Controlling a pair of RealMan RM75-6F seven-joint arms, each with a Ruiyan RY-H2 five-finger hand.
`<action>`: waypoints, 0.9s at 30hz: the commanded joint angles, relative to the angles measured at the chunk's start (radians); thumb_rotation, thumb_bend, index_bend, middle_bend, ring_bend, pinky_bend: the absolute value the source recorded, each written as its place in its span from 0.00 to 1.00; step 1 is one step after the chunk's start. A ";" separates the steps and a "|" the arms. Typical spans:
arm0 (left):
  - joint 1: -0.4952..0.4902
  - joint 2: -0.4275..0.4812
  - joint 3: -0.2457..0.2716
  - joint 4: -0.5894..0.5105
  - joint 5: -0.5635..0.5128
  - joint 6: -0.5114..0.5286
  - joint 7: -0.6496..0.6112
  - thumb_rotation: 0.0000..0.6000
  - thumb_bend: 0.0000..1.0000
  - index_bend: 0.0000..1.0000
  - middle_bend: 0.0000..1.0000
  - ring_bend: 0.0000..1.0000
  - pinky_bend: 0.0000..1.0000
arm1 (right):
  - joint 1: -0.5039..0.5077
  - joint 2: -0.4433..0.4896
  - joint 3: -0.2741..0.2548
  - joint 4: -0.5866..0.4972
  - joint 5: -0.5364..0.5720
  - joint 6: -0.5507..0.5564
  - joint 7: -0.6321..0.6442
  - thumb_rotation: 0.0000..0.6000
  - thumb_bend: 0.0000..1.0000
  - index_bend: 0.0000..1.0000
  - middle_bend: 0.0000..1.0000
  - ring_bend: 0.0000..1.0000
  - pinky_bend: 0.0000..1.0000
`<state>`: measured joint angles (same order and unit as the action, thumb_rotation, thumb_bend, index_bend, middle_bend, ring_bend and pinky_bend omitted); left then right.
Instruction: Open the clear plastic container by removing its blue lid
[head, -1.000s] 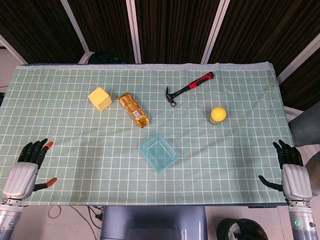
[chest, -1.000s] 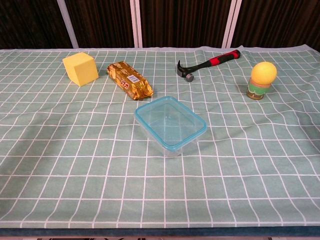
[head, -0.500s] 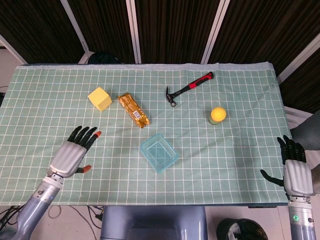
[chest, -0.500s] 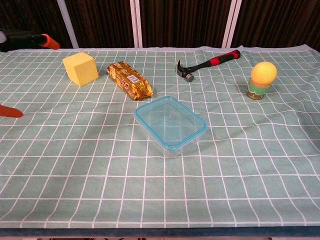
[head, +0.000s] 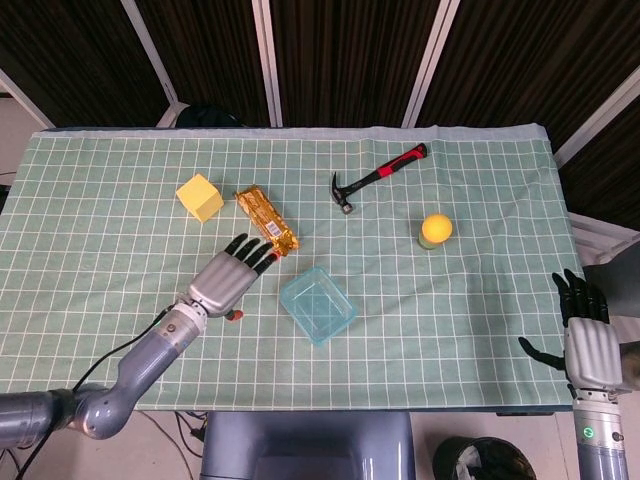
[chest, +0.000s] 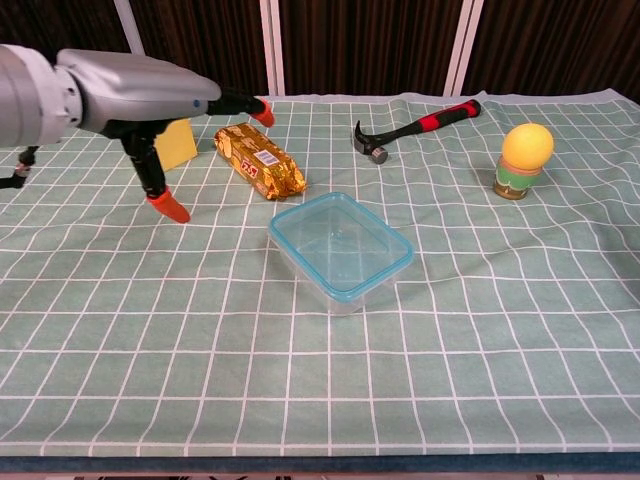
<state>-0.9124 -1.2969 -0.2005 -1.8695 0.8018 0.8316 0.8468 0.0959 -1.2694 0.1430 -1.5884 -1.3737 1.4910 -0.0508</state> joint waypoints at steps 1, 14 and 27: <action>-0.127 -0.053 0.017 0.060 -0.150 -0.055 0.090 1.00 0.00 0.00 0.00 0.00 0.03 | 0.001 -0.001 0.002 0.003 0.005 -0.005 0.001 1.00 0.24 0.00 0.00 0.00 0.00; -0.358 -0.188 0.103 0.196 -0.376 -0.077 0.148 1.00 0.00 0.00 0.00 0.00 0.02 | 0.003 -0.004 0.009 0.003 0.029 -0.023 0.006 1.00 0.24 0.00 0.00 0.00 0.00; -0.440 -0.306 0.114 0.329 -0.368 -0.088 0.068 1.00 0.00 0.00 0.00 0.00 0.00 | 0.004 -0.001 0.011 -0.004 0.043 -0.036 0.003 1.00 0.24 0.00 0.00 0.00 0.00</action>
<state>-1.3475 -1.5948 -0.0844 -1.5474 0.4250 0.7449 0.9250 0.0998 -1.2709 0.1538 -1.5926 -1.3309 1.4553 -0.0478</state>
